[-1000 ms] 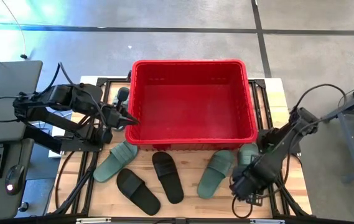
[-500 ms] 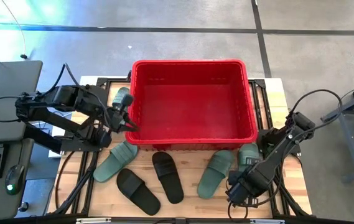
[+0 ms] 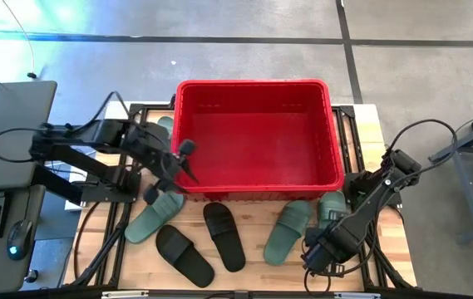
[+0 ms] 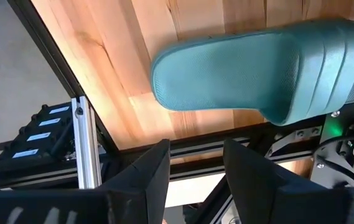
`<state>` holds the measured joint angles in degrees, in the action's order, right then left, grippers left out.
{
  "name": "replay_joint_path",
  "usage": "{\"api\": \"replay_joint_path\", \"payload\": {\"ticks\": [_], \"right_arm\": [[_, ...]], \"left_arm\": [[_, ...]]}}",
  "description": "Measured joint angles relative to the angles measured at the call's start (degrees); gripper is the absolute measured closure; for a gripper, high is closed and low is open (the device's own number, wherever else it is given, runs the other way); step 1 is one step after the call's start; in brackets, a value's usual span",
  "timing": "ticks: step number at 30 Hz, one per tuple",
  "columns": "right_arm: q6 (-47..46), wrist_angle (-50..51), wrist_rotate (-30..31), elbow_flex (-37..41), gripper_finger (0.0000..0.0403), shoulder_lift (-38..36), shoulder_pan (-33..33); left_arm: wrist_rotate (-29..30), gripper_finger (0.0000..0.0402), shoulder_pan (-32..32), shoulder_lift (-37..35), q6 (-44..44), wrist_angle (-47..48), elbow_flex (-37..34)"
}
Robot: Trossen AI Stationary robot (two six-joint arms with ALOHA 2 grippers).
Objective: Pick and place slides into bin
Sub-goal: Put the green slide into the red bin
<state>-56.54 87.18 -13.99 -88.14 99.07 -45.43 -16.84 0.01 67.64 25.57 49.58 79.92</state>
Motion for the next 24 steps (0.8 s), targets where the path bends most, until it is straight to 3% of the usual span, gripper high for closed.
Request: {"api": "replay_joint_path", "payload": {"ticks": [4, 9, 15, 20, 24], "right_arm": [[-2.54, 0.19, 3.88, 0.16, 0.0263, 0.0, -1.79], [-18.44, 1.15, 6.91, 3.91, 0.0263, -0.02, -5.14], [-30.54, -0.63, 11.52, 12.78, 0.0263, -0.01, -9.57], [-33.44, -1.6, 9.94, 20.74, 0.0263, 0.0, -10.05], [-33.37, -4.21, 13.69, 25.38, 0.0263, 0.0, -9.95]], "left_arm": [[0.86, 0.0215, 0.0, 1.8, -0.97, -0.37, 0.0], [1.2, 0.0217, 0.0, 2.44, -2.71, -2.22, -0.05], [1.22, 0.0232, 0.0, 1.87, -2.94, -4.38, 0.02], [1.1, 0.0242, 0.0, 1.98, -3.37, -6.42, 0.0], [1.42, 0.0245, 0.0, 1.94, -3.38, -6.54, 0.02]]}}
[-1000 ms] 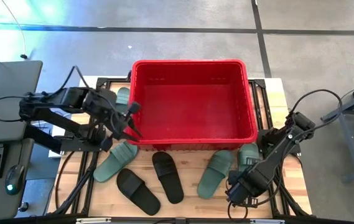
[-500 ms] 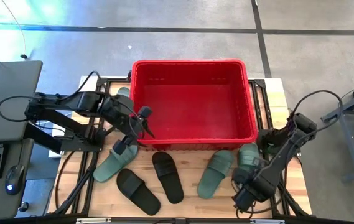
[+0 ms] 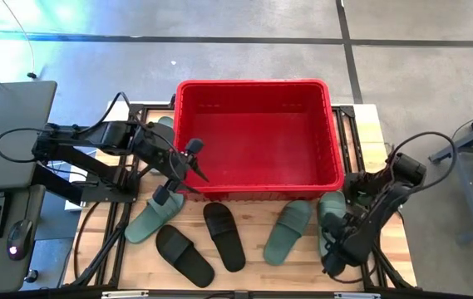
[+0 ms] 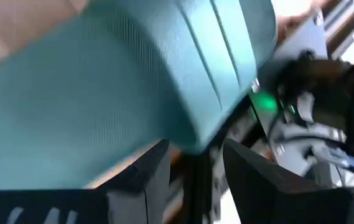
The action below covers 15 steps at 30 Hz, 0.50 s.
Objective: Pick and place slides into bin
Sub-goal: Put the green slide into the red bin
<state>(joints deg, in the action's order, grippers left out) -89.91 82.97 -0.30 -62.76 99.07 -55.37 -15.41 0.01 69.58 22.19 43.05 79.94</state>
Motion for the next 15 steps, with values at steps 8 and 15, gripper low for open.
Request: {"api": "replay_joint_path", "payload": {"ticks": [8, 15], "right_arm": [[-0.28, -8.09, -0.17, 8.96, 0.0285, -0.17, 0.37], [-1.77, -6.16, 1.43, 4.35, 0.0391, -0.09, 0.37]], "left_arm": [[0.04, 0.0245, 0.0, 0.0, -2.25, -0.22, 0.0], [1.33, 0.0245, 0.0, -0.04, -4.71, -0.96, 0.0]]}}
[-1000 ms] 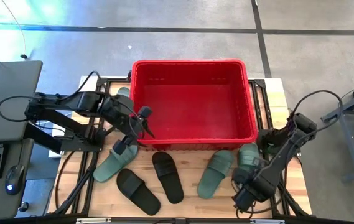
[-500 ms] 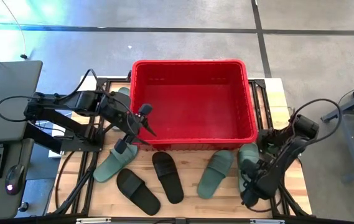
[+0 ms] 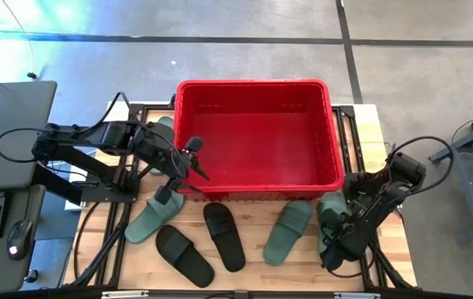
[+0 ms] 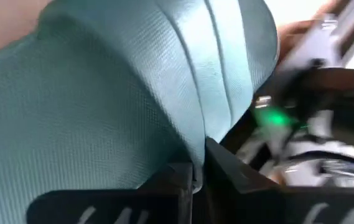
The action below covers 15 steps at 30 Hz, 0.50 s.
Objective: Pick and place slides into bin
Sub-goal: Put the green slide into the red bin
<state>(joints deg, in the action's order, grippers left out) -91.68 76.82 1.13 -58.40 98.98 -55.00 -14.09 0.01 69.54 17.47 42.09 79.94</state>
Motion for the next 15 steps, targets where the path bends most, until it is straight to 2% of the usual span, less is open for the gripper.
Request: {"api": "replay_joint_path", "payload": {"ticks": [5, 9, 12, 15], "right_arm": [[0.68, 2.74, -0.82, -11.39, 0.0399, 0.04, 0.0], [3.44, 3.79, 2.89, -25.77, 0.04, 0.04, -0.05], [8.3, 4.11, 13.69, -38.12, 0.04, 0.04, -0.58], [13.3, 8.0, 29.87, -49.77, 0.0401, 0.03, -0.6]], "left_arm": [[-0.33, 0.0245, 0.0, -0.02, -0.44, -5.25, 0.0], [-1.19, 0.0245, 0.0, -0.04, -3.67, -11.45, 0.0], [-1.86, 0.0245, 0.0, -0.04, -4.37, -16.25, 0.0], [-1.97, 0.0245, 0.0, -0.04, -4.46, -20.39, 0.0]]}}
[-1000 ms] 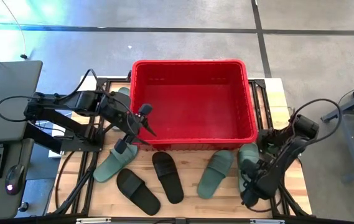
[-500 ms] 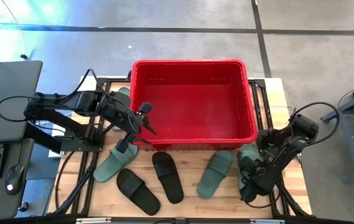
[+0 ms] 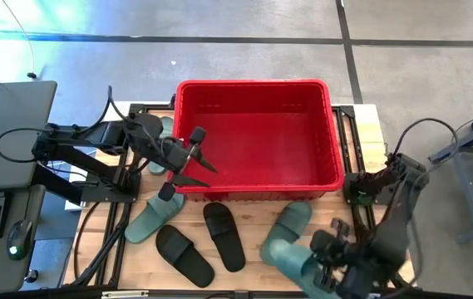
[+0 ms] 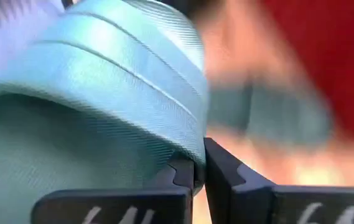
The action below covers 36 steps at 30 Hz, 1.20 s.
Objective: Pick and place slides into bin
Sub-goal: Put the green slide into the red bin
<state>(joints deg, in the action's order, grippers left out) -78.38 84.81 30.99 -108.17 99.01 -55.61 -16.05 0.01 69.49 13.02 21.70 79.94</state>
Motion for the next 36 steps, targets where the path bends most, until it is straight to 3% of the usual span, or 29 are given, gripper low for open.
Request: {"api": "replay_joint_path", "payload": {"ticks": [3, 8, 12, 16, 21, 25, 30, 36], "right_arm": [[4.3, 5.93, 14.6, -9.84, 0.0402, -0.22, 0.87], [29.05, 4.82, 32.33, -20.56, 0.0402, -1.77, 5.8], [48.19, 5.01, 36.86, -26.86, 0.0402, -1.71, 13.62], [55.16, 5.05, 41.68, -24.12, 0.0402, -4.91, 24.64], [55.93, 5.1, 39.65, -21.12, 0.0403, -6.87, 41.82], [56.4, 4.51, 32.15, -15.59, 0.0403, -6.88, 54.05], [55.46, -0.12, 28.27, -0.49, 0.0403, -6.46, 64.1], [52.28, -18.06, 22.83, 19.6, 0.0403, -6.44, 72.01]], "left_arm": [[-0.06, 0.0245, 0.0, -0.02, -0.03, -3.28, 0.0], [-2.55, 0.0245, 0.02, -0.46, -0.04, -6.15, 0.0], [-2.87, 0.0245, 0.04, -0.8, 0.02, -6.08, -0.02], [-2.56, 0.0245, 0.04, -1.14, 0.04, -6.23, -0.02], [-2.25, 0.0245, 0.0, -1.25, 0.17, -8.31, -0.02], [-2.23, 0.0245, 0.0, -1.25, 0.2, -8.78, -0.02], [-2.17, 0.0245, 0.0, -1.25, 0.71, -8.64, -0.02], [-0.96, 0.0245, 0.0, -1.25, 0.84, -8.62, -0.02]]}}
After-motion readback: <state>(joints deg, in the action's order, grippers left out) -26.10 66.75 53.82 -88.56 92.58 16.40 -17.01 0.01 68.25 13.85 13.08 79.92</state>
